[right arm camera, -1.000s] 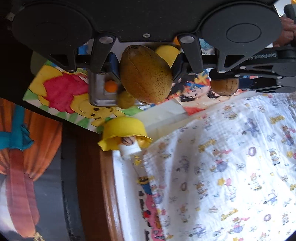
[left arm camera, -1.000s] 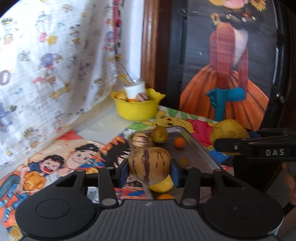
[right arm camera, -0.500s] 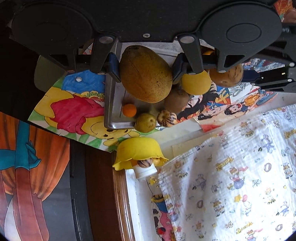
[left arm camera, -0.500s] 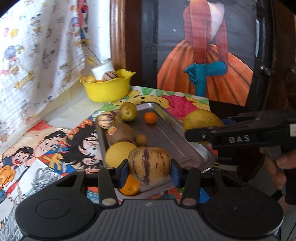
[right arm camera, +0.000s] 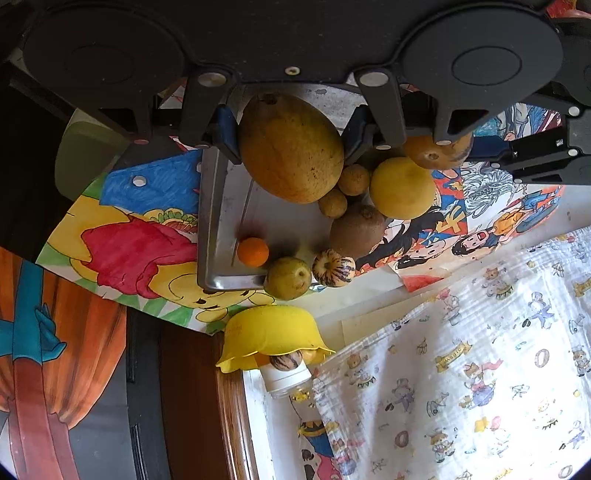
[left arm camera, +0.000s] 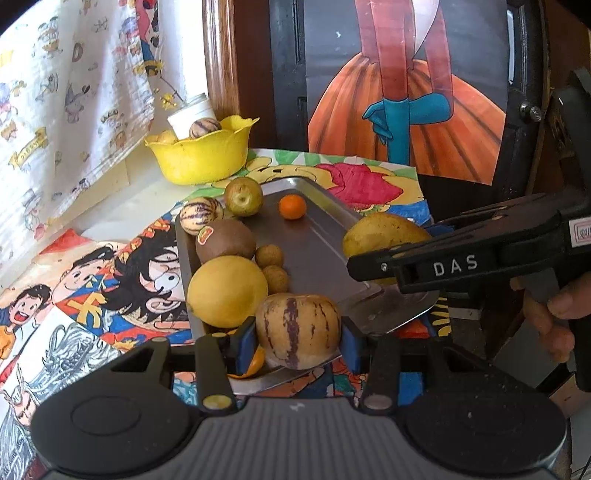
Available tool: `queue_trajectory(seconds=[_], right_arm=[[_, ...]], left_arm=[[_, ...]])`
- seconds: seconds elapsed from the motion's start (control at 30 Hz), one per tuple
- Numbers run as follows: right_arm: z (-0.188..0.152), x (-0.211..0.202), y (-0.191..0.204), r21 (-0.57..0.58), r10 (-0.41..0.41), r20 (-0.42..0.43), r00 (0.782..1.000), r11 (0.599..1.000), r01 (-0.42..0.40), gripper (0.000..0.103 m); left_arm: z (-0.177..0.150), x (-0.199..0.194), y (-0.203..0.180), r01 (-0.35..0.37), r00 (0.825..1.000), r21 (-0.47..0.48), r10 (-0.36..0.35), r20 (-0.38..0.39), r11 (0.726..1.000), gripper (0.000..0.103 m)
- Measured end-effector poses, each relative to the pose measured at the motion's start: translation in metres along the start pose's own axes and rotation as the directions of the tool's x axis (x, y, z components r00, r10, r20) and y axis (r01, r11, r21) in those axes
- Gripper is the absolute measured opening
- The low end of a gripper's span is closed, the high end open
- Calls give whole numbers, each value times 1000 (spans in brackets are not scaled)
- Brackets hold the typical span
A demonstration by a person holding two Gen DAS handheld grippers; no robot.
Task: Organize fruits
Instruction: 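Lower and release the striped melon on the tray while the right tool releases the pear, then lift both tools away from the tray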
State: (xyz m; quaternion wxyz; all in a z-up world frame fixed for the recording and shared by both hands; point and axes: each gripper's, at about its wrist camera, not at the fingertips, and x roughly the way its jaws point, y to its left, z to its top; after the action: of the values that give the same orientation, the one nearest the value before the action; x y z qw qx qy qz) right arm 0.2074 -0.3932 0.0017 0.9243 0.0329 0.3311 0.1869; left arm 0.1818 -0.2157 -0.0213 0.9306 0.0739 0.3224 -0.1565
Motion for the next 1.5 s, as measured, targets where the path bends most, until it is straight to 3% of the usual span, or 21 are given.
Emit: queue_trajectory(seconds=[0.27,0.47,0.73,1.0,1.5], right_arm=[[2,18,0,-22,-11,-30,999,1000,11,59],[0,20,-9,23,13,-37,999,1000,-12,59],[3,6,-19,79,29,1,1000,996,-29,60],[-1,-17,-19,136,41,69,997,989,-50,68],[-20,-78,35,105,-12,209,978,994,-11,95]], left_arm=[[0,1,-1,-20,1000,16,20,5,1000,52],[-1,0,-1,-17,1000,19,16,8,1000,54],[-3,-5,4,-19,1000,-7,19,17,1000,61],[-7,-29,13,-10,998,-41,13,67,999,72],[-24,-85,66,-101,982,-238,136,134,966,102]])
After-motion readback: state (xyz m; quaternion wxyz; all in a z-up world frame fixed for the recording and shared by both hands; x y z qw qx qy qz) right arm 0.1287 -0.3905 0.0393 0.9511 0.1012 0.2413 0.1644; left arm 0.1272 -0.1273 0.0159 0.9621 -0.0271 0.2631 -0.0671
